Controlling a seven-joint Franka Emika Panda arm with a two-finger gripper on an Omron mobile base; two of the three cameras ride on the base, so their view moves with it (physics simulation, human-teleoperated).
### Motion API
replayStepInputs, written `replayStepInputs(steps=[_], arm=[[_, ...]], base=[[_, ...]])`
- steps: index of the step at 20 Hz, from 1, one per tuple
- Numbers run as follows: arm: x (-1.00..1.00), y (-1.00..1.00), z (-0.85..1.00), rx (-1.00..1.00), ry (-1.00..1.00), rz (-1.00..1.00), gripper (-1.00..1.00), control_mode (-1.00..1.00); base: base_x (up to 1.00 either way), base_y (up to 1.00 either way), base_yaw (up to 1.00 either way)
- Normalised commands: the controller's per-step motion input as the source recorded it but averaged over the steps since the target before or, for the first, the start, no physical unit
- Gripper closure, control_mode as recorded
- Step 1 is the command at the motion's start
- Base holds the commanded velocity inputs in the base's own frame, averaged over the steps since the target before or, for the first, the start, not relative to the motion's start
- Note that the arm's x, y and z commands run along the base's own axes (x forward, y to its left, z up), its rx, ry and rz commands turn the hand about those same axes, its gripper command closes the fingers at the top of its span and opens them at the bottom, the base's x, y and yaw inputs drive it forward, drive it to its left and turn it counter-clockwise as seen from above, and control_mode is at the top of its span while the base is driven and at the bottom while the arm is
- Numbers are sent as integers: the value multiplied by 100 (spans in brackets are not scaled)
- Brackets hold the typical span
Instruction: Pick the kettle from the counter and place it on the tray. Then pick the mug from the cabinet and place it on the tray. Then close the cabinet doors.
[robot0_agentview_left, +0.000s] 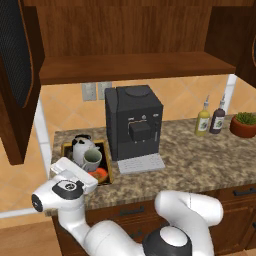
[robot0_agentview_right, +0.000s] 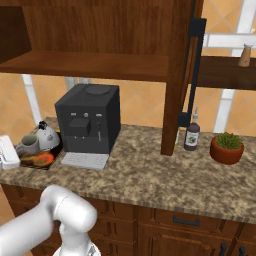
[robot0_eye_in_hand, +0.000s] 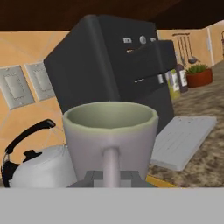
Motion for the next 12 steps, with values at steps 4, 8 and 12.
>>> replayStepInputs(steps=[4, 8, 12], arm=[[18, 16, -36, 0, 0, -3, 100, -100], [31, 9, -31, 0, 2, -2, 100, -100], [36, 4, -35, 0, 4, 0, 100, -100]], base=[[0, 0, 0], [0, 0, 0], [0, 0, 0]])
